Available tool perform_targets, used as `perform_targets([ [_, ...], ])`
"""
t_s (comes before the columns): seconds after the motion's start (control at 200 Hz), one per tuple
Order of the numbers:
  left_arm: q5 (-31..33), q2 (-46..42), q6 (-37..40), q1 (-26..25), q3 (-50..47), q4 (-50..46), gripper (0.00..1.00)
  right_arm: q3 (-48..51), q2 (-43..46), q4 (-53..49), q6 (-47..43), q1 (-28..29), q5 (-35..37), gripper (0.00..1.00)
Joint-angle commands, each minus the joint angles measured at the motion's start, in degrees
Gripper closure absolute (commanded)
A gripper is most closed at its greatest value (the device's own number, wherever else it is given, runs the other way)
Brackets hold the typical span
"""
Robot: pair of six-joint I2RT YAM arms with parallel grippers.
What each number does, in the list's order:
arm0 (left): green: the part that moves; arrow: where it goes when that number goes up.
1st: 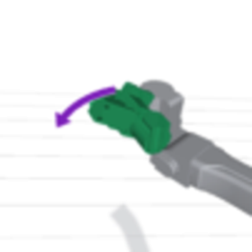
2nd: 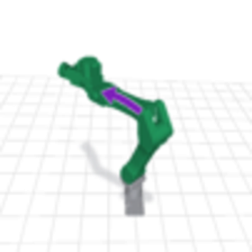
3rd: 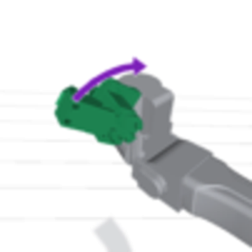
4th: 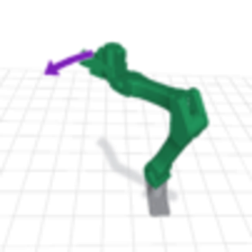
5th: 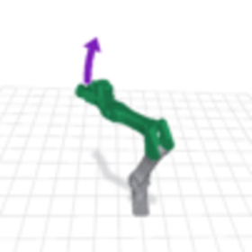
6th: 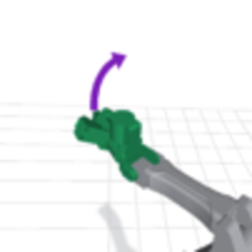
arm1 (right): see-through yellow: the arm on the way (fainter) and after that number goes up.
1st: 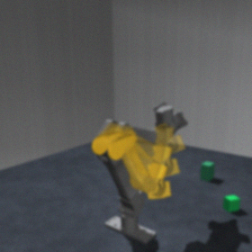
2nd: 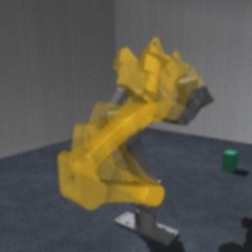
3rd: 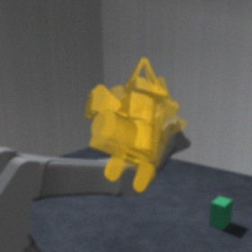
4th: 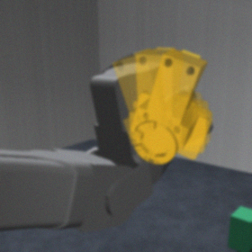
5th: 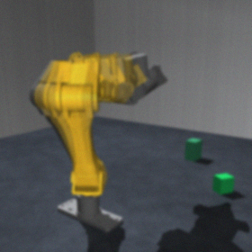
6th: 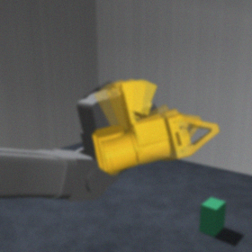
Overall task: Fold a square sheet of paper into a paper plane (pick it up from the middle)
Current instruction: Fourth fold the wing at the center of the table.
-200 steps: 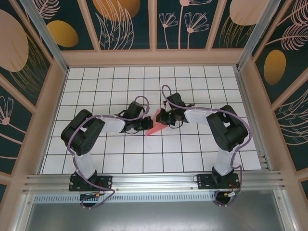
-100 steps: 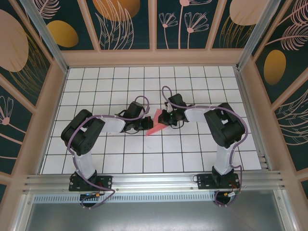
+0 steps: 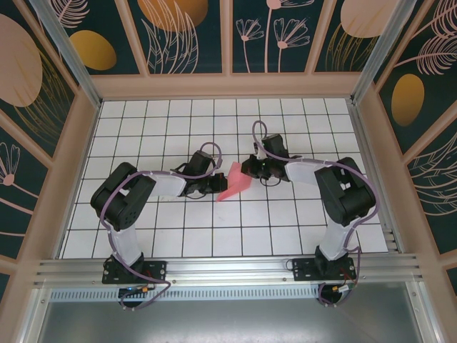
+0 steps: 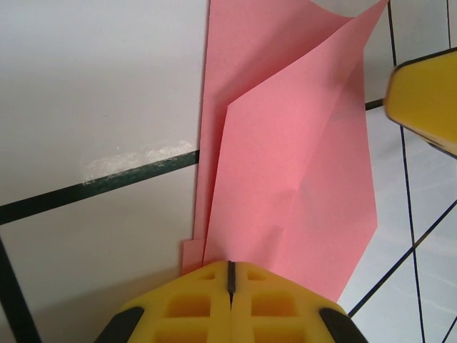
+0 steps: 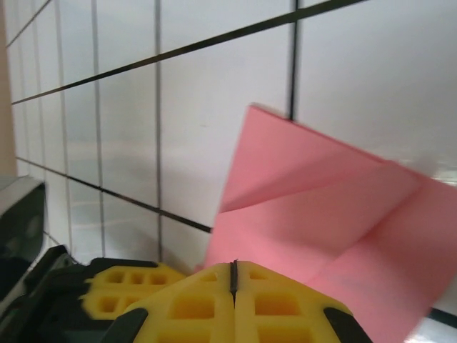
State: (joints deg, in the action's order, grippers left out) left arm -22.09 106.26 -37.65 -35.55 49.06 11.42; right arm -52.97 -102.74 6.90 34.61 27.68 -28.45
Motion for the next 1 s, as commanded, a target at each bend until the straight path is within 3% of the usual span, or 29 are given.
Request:
perform_targets([
  [0.0, 3.0, 4.3, 1.3, 0.0, -1.1, -8.9, 1.00, 0.0, -0.8, 2.1, 0.2, 2.0, -1.3, 0.99],
  [0.335, 3.3, 4.2, 1.3, 0.0, -1.5, -9.4, 1.00, -4.5, -7.4, -2.7, -2.9, 2.9, 0.7, 1.00],
  [0.701, 3.5, 4.7, 1.7, 0.1, -2.6, -9.7, 1.00, -5.2, -10.3, -3.5, -0.8, -6.5, 7.9, 1.00],
  [0.831, 3.3, 4.7, 1.5, 0.1, -3.0, -9.0, 1.00, -6.9, -9.7, -4.5, -1.3, -8.7, 8.6, 1.00],
  [0.996, 2.9, 4.8, 1.3, 0.1, -2.8, -8.2, 1.00, -7.5, -3.9, -4.7, -1.5, -7.5, 6.4, 1.00],
])
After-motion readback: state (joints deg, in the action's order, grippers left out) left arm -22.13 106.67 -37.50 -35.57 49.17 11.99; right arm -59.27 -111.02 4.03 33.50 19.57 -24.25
